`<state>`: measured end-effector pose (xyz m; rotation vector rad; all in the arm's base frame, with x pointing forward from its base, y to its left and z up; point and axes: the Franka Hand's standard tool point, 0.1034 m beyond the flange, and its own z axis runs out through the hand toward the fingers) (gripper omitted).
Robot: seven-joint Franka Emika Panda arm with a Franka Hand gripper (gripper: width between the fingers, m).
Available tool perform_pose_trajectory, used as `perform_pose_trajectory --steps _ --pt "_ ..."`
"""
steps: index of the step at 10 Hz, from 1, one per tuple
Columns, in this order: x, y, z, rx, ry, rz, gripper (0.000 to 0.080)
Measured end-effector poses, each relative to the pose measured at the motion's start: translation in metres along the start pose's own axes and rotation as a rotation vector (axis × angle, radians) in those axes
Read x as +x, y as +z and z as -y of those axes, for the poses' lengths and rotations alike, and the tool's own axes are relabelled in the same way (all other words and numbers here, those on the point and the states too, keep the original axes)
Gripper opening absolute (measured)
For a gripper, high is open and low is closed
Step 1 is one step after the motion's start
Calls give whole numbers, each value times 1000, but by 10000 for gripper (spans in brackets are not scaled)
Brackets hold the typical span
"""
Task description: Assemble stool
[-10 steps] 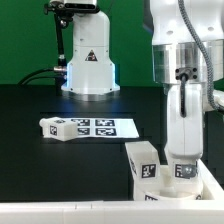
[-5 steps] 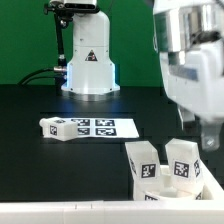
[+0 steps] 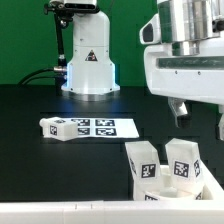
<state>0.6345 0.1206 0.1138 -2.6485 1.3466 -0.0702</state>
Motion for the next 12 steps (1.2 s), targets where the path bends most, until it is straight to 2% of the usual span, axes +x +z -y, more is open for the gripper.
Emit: perform_pose_trajectory --steps 2,3,5,6,7,9,10,12 --pt "-1 5 -2 -20 -286 41 649" --pt "1 4 1 3 -336 5 649" --pt "3 5 -2 -7 -429 2 649" --pt "3 6 -3 -20 -543 -7 649" --pt "-1 8 0 -58 -806 -28 649" --pt "-10 14 1 -101 -1174 39 649" --pt "-13 13 6 -105 -1253 24 649" --pt "-8 14 1 -115 -1362 31 649"
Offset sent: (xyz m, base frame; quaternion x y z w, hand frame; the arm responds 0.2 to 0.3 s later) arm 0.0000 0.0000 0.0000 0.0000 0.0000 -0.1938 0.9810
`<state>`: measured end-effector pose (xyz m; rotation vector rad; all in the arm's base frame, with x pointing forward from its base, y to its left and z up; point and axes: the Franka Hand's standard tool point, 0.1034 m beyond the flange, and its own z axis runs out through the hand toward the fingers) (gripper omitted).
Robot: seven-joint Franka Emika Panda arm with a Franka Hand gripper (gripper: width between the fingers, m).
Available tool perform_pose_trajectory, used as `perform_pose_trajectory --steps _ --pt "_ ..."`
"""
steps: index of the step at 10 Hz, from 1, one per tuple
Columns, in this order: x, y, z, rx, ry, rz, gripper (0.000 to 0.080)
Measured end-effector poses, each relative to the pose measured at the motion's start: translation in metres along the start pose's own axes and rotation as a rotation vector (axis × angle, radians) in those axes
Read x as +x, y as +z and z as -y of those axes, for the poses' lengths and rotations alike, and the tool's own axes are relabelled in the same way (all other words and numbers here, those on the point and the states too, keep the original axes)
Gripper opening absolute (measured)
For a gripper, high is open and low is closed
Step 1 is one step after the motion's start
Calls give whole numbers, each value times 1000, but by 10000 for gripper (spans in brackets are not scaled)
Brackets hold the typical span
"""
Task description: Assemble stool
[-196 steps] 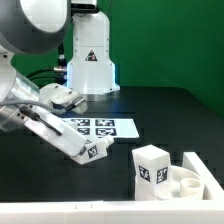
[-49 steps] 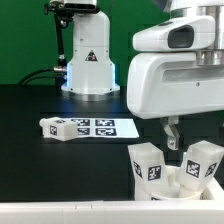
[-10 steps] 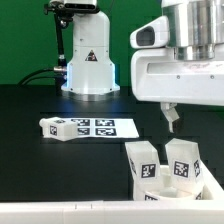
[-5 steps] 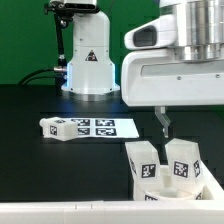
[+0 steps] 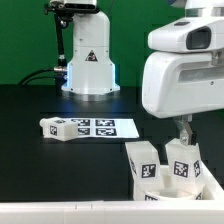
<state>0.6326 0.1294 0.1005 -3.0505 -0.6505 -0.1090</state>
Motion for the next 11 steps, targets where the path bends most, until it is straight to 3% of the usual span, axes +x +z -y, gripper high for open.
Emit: perform_pose_trajectory --steps 1,3,4,6,8,9,10,11 --pt "-1 0 -2 -10 -64 4 649" --pt "-1 3 -15 -65 -339 -12 649" --pt "-3 7 -20 -70 -369 -5 649" --pt "-12 25 -22 -64 -275 25 649" --pt "-19 41 -4 -23 -118 112 649" --pt "-19 42 -4 -20 -75 133 649" --pt "-18 41 -6 -23 -72 125 540" --pt "-18 42 -6 -25 -13 124 540"
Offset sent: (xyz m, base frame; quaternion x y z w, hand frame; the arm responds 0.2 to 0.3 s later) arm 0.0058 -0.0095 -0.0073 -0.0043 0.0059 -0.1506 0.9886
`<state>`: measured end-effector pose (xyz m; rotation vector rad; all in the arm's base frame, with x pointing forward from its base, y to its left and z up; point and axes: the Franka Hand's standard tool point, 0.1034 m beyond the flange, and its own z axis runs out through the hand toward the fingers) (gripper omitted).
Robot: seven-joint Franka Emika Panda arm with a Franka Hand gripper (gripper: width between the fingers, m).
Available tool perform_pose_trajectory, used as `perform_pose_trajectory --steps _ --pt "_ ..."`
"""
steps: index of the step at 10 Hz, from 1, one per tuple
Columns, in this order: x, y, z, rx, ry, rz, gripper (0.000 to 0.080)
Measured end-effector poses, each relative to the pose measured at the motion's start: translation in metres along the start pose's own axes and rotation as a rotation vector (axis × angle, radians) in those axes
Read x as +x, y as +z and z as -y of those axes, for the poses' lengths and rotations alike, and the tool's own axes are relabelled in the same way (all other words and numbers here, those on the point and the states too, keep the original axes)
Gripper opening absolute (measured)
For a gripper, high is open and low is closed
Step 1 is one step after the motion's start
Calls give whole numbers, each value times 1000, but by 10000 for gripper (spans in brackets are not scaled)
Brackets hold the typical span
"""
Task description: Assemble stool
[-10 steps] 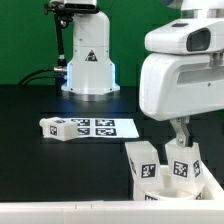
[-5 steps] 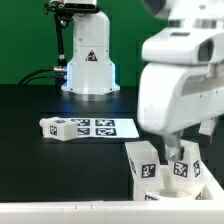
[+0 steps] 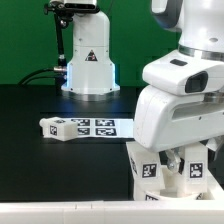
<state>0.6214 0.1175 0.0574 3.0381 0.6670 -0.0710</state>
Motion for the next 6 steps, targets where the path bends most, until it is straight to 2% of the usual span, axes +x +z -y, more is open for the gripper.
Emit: perform_pose_trajectory --steps 1,2,4,5,6 --pt "0 0 0 0 101 0 361" --pt "0 0 0 0 163 0 327" --pt "0 0 0 0 326 0 327" --pt "1 0 3 16 534 -1 327" --pt "2 0 3 51 729 0 327"
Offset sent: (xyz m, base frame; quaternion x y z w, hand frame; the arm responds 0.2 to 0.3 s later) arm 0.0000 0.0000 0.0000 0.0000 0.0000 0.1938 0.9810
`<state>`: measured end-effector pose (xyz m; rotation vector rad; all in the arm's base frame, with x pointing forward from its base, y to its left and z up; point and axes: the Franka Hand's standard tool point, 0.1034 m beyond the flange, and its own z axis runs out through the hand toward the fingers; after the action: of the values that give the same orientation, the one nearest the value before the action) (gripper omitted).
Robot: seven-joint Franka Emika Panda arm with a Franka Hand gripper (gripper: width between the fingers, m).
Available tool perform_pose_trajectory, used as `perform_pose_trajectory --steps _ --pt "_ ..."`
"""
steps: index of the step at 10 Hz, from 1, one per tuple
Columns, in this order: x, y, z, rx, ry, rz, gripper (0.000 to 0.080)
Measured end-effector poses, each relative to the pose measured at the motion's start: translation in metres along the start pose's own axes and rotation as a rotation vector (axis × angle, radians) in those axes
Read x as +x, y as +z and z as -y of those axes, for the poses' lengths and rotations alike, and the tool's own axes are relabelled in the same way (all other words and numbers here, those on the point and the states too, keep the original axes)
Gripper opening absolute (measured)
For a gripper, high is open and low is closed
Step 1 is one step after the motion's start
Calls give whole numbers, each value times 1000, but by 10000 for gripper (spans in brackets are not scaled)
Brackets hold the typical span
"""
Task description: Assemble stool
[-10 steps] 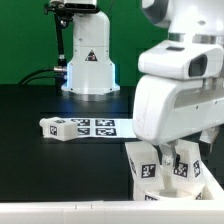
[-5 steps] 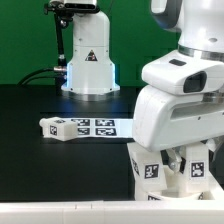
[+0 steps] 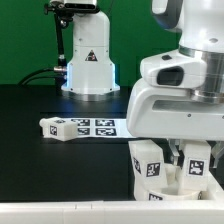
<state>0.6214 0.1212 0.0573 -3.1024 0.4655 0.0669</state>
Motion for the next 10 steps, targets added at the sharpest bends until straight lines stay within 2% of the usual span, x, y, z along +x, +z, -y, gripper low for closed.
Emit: perform_pose_trajectory --steps 2,3,5,6,10 --pt "9 -3 -3 109 357 23 327" --pt "8 -2 -3 97 403 23 328" --pt "7 -1 -1 98 552 32 328" --pt "8 -2 -1 107 694 42 328" --pt "20 -7 -3 180 1271 82 328"
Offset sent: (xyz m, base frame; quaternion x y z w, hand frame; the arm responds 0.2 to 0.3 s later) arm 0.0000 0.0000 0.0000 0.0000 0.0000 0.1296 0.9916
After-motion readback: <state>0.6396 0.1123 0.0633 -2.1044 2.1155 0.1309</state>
